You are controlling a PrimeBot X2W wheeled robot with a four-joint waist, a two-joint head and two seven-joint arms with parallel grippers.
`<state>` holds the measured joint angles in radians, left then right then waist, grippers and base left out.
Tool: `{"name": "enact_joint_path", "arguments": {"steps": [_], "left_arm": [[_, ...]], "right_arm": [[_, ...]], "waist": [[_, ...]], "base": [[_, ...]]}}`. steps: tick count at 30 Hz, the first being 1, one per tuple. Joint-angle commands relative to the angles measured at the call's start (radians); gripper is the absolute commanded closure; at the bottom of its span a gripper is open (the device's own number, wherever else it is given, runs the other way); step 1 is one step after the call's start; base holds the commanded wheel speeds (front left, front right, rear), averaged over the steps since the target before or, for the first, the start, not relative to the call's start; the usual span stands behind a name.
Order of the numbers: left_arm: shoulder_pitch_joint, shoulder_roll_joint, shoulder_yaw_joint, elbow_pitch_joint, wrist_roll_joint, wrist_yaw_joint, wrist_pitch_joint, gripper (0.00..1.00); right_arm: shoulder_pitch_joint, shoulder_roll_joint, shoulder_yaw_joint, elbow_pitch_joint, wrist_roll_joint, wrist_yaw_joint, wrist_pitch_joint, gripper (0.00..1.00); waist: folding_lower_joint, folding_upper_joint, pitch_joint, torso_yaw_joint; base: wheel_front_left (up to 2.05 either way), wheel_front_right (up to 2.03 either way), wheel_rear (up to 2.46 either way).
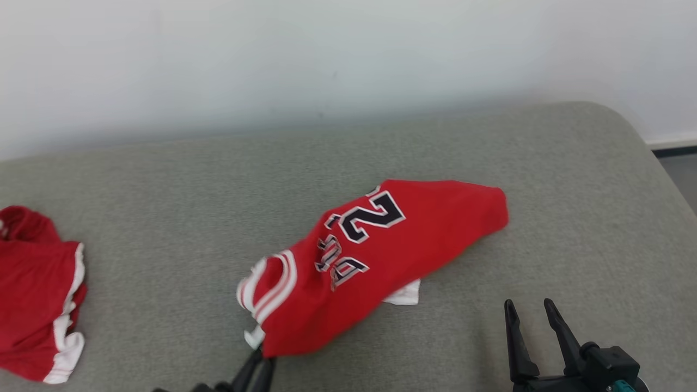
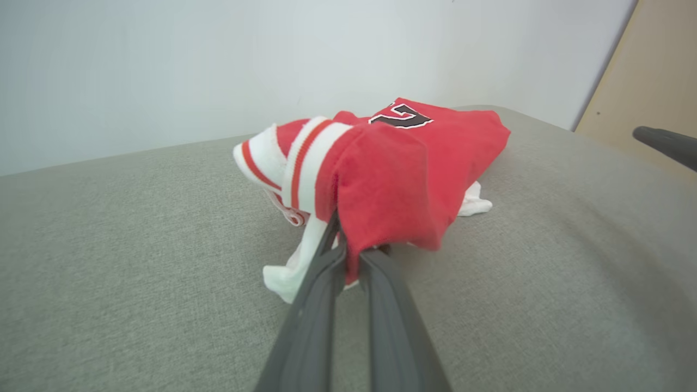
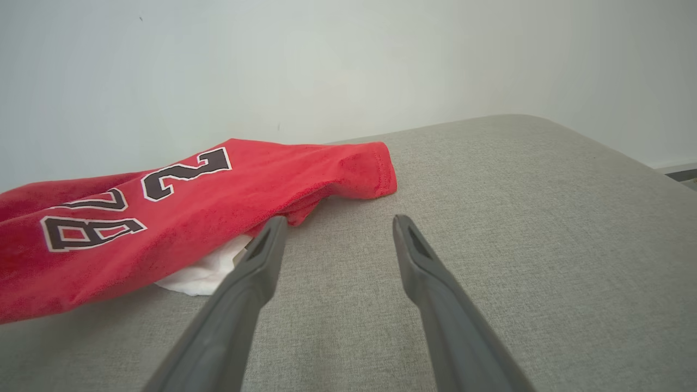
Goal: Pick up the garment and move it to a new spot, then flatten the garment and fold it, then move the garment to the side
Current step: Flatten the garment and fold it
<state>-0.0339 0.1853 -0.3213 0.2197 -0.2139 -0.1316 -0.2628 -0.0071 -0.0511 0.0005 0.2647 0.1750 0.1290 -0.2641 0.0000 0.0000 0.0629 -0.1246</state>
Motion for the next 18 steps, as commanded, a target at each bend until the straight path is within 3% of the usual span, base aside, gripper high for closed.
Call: {"name": "enact_joint_path", "arguments": {"steps": [1,7,11,18], "left_arm": [[0.036,0.013,-0.025,-0.034,-0.007,0.002,-0.003,1.00],[0.121,0.053,-0.121,-0.139,-0.023,0.002,-0.003,1.00],[0.123,0.070,-0.135,-0.177,-0.034,0.002,-0.003,1.00],[0.015,0.097,-0.126,-0.120,-0.046,0.002,-0.003,1.00]], "right_arm": [[0.013,0.001,-0.003,0.001,0.004,0.004,0.000,0.00],[0.019,0.001,-0.004,0.000,0.009,0.004,0.000,0.00],[0.026,0.001,-0.011,0.006,0.006,0.004,0.000,0.00],[0.019,0.001,-0.003,0.025,-0.005,0.004,0.000,0.00]], "waist": [[0.0000,0.0000,-0.031,0.049],[0.0000,0.0000,-0.032,0.069],[0.0000,0.0000,-0.033,0.066],[0.0000,0.0000,-0.040,0.022]], "base": [[0.00,0.00,0.00],[0.00,0.00,0.00],[0.00,0.00,0.00],[0.00,0.00,0.00]]}}
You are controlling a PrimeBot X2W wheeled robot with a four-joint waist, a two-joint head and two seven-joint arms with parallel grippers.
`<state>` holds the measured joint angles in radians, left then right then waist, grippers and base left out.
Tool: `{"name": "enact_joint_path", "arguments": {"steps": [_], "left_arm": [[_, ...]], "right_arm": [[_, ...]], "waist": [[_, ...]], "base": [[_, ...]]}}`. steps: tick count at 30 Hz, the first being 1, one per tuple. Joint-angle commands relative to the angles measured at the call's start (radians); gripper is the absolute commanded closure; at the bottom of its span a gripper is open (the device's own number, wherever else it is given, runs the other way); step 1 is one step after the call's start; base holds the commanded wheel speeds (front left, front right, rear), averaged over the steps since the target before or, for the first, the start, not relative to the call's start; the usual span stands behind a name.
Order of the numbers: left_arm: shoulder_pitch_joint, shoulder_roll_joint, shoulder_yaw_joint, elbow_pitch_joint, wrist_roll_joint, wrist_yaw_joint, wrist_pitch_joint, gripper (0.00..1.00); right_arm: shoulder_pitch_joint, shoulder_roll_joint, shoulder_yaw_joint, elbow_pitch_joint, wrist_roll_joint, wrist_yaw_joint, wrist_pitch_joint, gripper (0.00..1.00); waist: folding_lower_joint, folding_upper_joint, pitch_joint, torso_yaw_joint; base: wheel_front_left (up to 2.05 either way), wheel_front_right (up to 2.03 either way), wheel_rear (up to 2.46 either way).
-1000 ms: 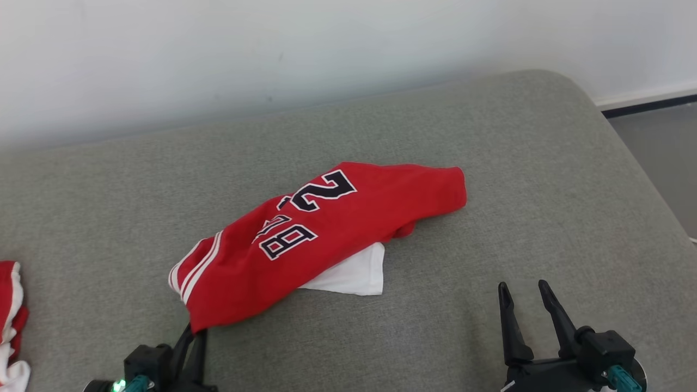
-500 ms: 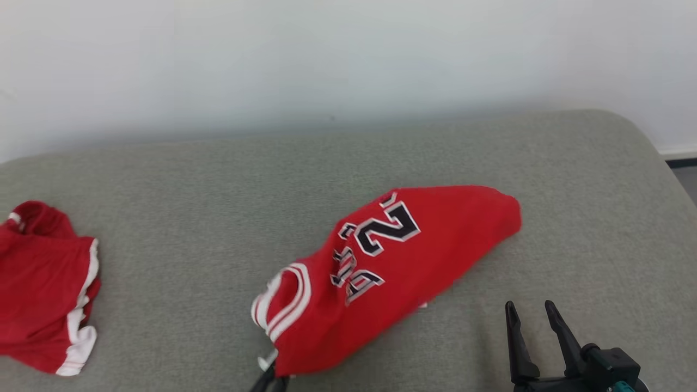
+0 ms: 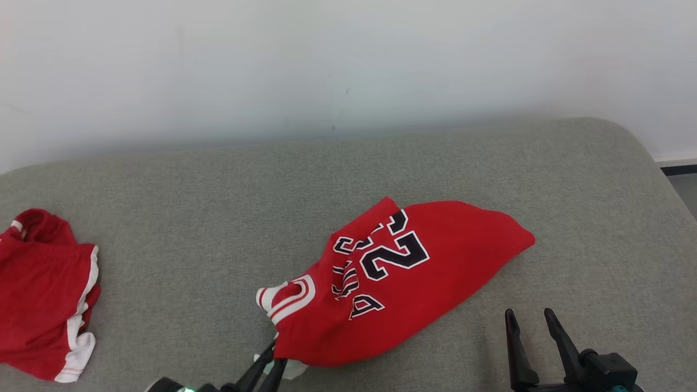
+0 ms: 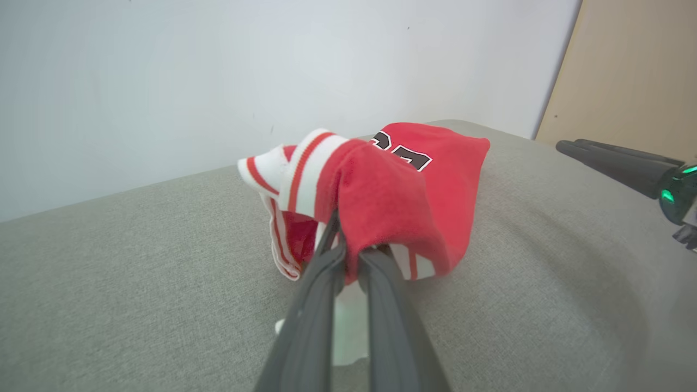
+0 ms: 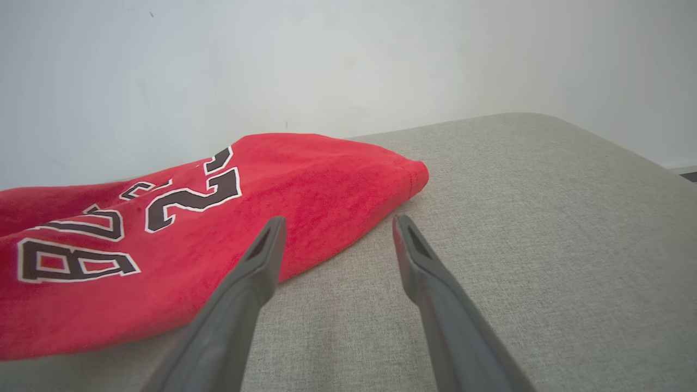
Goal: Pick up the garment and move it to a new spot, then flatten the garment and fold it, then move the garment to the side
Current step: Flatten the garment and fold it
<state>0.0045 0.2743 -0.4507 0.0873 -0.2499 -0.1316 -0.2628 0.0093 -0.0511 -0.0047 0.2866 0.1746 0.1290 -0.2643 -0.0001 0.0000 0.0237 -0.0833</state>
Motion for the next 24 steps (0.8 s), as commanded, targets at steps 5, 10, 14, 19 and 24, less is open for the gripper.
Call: {"name": "enact_joint_path", "arguments": {"steps": [5,10,14,19,24], "left_arm": [[-0.147,0.030,-0.008,0.138,-0.027,0.002,-0.003,1.00],[-0.278,0.042,-0.001,0.288,-0.078,0.002,-0.003,1.00],[-0.368,0.053,-0.006,0.430,-0.100,0.002,-0.003,1.00],[-0.434,0.050,0.001,0.549,-0.134,0.002,-0.003,1.00],[-0.475,0.032,0.008,0.639,-0.153,0.002,-0.003,1.00]], "right_arm": [[-0.014,0.001,0.007,0.018,-0.014,0.004,0.000,0.00],[-0.037,0.001,0.009,0.040,-0.017,0.004,0.000,0.00],[-0.050,0.001,0.011,0.060,-0.016,0.004,0.000,0.00],[-0.056,0.002,0.018,0.072,-0.013,0.004,0.000,0.00],[-0.056,0.001,0.013,0.078,-0.012,0.004,0.000,0.00]], "waist": [[0.0001,0.0000,0.011,-0.068],[0.0001,0.0000,0.041,-0.122],[0.0001,0.0000,0.063,-0.159],[0.0001,0.0000,0.078,-0.189],[0.0001,0.0000,0.079,-0.198]], "base": [[0.00,0.00,0.00],[0.00,0.00,0.00],[0.00,0.00,0.00],[0.00,0.00,0.00],[0.00,0.00,0.00]]}}
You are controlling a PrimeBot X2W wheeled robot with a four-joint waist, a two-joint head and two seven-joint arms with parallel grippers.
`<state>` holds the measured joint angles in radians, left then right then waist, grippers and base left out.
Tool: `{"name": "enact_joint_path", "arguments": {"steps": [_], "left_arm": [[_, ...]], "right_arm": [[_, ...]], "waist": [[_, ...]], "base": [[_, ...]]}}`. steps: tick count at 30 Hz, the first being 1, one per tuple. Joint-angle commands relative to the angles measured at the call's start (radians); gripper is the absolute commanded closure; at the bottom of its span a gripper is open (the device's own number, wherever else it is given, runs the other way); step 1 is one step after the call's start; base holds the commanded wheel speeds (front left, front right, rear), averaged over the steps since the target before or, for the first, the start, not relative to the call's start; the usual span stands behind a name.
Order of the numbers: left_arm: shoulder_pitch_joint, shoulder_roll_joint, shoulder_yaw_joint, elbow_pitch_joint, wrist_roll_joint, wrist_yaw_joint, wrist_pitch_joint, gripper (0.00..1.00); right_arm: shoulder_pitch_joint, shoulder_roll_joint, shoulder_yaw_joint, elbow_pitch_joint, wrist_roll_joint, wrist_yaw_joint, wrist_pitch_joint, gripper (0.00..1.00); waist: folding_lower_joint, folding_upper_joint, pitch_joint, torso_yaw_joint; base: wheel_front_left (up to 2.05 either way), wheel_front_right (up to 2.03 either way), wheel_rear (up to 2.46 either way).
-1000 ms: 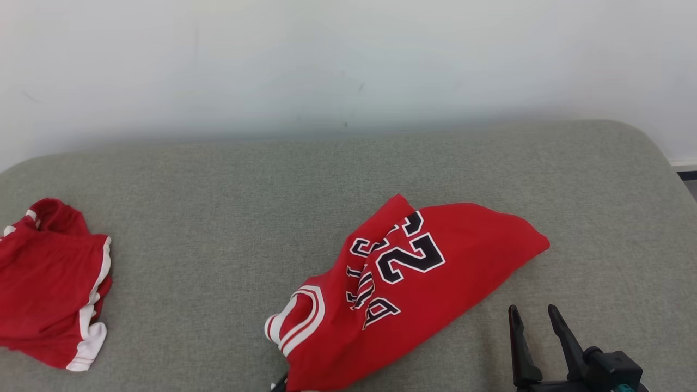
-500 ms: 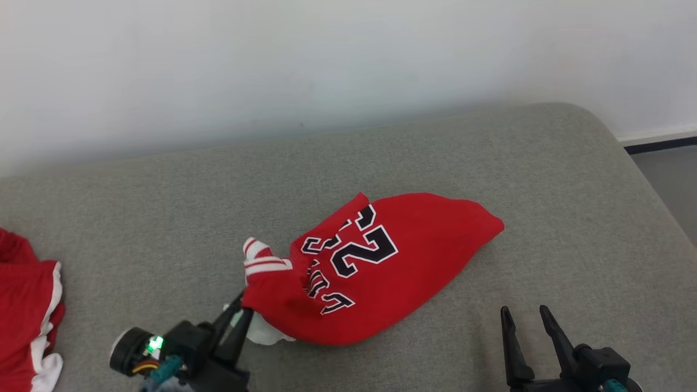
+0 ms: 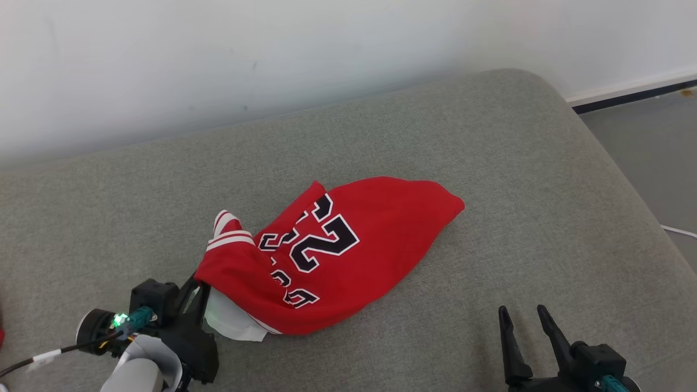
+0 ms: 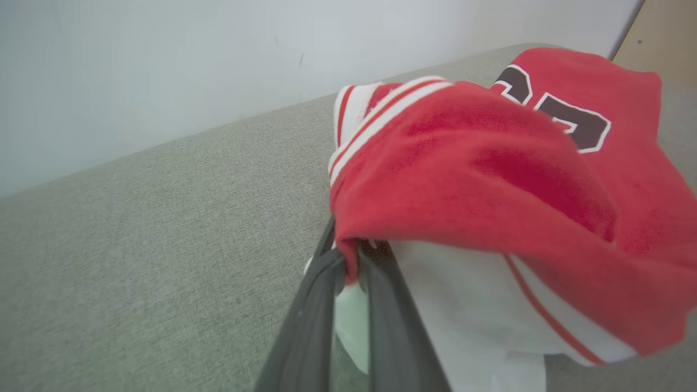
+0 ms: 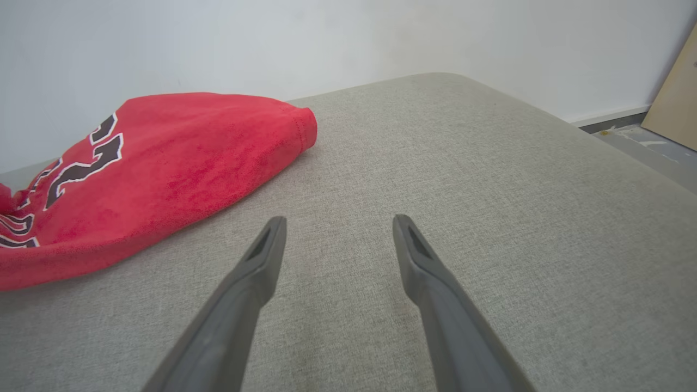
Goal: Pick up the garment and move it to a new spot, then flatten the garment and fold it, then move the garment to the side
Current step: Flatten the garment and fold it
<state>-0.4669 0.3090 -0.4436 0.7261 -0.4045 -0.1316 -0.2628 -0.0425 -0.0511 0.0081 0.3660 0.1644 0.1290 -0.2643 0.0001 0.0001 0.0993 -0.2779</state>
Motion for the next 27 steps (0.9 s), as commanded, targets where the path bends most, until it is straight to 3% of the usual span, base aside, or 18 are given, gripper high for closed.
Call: {"name": "enact_joint_path", "arguments": {"steps": [1,2,15,19,27], "left_arm": [[-0.011,-0.003,0.004,0.005,0.008,0.002,-0.003,0.96],[-0.013,-0.007,0.014,0.012,0.005,0.002,-0.003,0.00],[0.064,-0.036,0.014,0.041,-0.033,0.002,-0.003,0.00],[0.049,-0.048,-0.019,0.072,-0.075,0.002,-0.003,0.00],[0.013,-0.011,-0.066,0.047,-0.099,0.002,-0.003,0.00]], "right_arm": [[-0.001,0.001,-0.004,0.000,-0.003,0.004,0.000,0.00],[0.002,0.002,-0.006,0.002,-0.005,0.004,0.000,0.00],[-0.015,0.001,-0.007,0.017,0.003,0.004,0.000,0.00],[-0.022,0.001,0.007,0.019,0.006,0.004,0.000,0.00],[-0.023,0.002,-0.002,0.020,-0.006,0.004,0.000,0.00]], "waist": [[-0.0001,-0.0001,0.001,0.000],[-0.0001,-0.0001,0.001,0.004],[-0.0001,-0.0001,0.003,0.095],[-0.0001,-0.0001,0.010,0.084],[-0.0001,-0.0001,0.033,0.026]], "base": [[0.00,0.00,0.00],[0.00,0.00,0.00],[0.00,0.00,0.00],[0.00,0.00,0.00],[0.00,0.00,0.00]]}}
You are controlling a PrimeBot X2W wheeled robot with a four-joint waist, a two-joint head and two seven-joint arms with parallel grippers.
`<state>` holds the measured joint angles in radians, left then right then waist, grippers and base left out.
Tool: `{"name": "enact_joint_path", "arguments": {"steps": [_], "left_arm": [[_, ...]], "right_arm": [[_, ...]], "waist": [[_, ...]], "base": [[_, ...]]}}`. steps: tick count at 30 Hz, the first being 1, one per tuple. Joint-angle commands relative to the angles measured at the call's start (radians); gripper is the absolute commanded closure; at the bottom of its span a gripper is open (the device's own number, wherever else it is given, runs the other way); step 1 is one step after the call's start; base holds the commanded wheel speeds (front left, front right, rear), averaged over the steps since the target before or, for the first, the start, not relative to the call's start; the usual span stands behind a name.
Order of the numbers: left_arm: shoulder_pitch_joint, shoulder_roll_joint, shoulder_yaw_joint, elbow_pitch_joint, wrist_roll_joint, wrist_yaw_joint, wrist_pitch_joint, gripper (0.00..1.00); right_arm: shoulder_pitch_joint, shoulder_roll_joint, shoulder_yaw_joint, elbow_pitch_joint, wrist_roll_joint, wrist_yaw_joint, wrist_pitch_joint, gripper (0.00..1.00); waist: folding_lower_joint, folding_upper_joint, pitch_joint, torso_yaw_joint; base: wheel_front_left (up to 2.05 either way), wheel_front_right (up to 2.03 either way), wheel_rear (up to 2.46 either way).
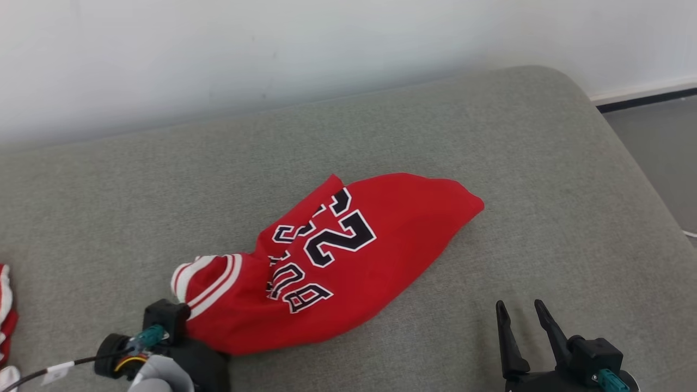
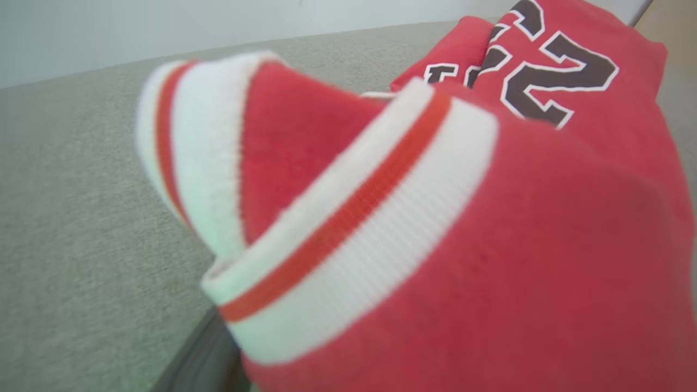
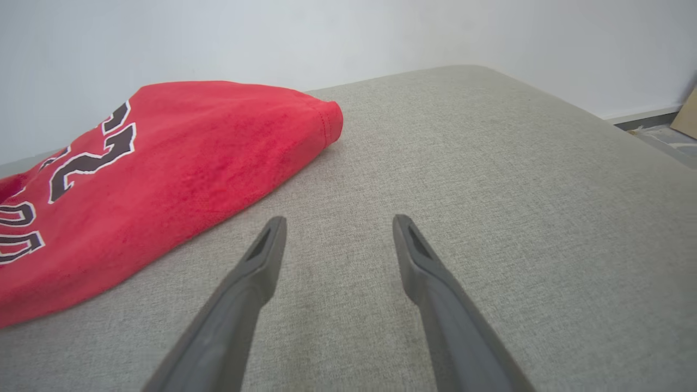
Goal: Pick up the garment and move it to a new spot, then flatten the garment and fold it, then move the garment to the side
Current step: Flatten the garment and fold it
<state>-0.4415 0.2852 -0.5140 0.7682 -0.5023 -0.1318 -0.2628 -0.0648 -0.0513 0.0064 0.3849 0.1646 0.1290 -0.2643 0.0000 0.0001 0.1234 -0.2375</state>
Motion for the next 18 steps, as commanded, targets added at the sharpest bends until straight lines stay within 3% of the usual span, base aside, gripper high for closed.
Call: {"name": "enact_joint_path", "arguments": {"steps": [1,2,3,4,9,18], "left_arm": [[-0.008,0.008,-0.005,0.018,-0.006,0.002,-0.003,0.00],[-0.008,0.005,-0.017,0.026,-0.007,0.002,-0.003,0.46],[-0.016,0.007,-0.021,0.029,0.002,0.002,-0.003,0.68],[-0.016,0.007,-0.024,0.035,-0.001,0.002,-0.003,1.00],[-0.008,0.004,-0.029,0.022,-0.006,0.002,-0.003,1.00],[0.154,0.014,0.035,-0.158,0.055,0.002,-0.003,1.00]], "right_arm": [[0.000,0.002,0.000,0.001,-0.007,0.004,0.000,0.00],[0.001,0.002,-0.002,0.001,-0.007,0.004,0.000,0.00],[0.003,0.002,-0.002,-0.001,-0.006,0.004,0.000,0.00],[0.006,0.002,-0.004,-0.001,-0.006,0.004,0.000,0.00],[0.026,0.002,-0.019,-0.001,-0.008,0.004,0.000,0.00],[0.065,0.001,-0.027,0.005,0.001,0.004,0.000,0.00]], "waist": [[0.0000,-0.0001,0.010,-0.021],[0.0000,-0.0001,0.010,-0.025],[0.0000,-0.0001,0.010,-0.028],[0.0000,-0.0001,0.009,-0.030],[0.0000,-0.0001,-0.009,-0.015],[0.0000,-0.0001,-0.077,0.086]], "base": [[0.00,0.00,0.00],[0.00,0.00,0.00],[0.00,0.00,0.00],[0.00,0.00,0.00],[0.00,0.00,0.00],[0.00,0.00,0.00]]}}
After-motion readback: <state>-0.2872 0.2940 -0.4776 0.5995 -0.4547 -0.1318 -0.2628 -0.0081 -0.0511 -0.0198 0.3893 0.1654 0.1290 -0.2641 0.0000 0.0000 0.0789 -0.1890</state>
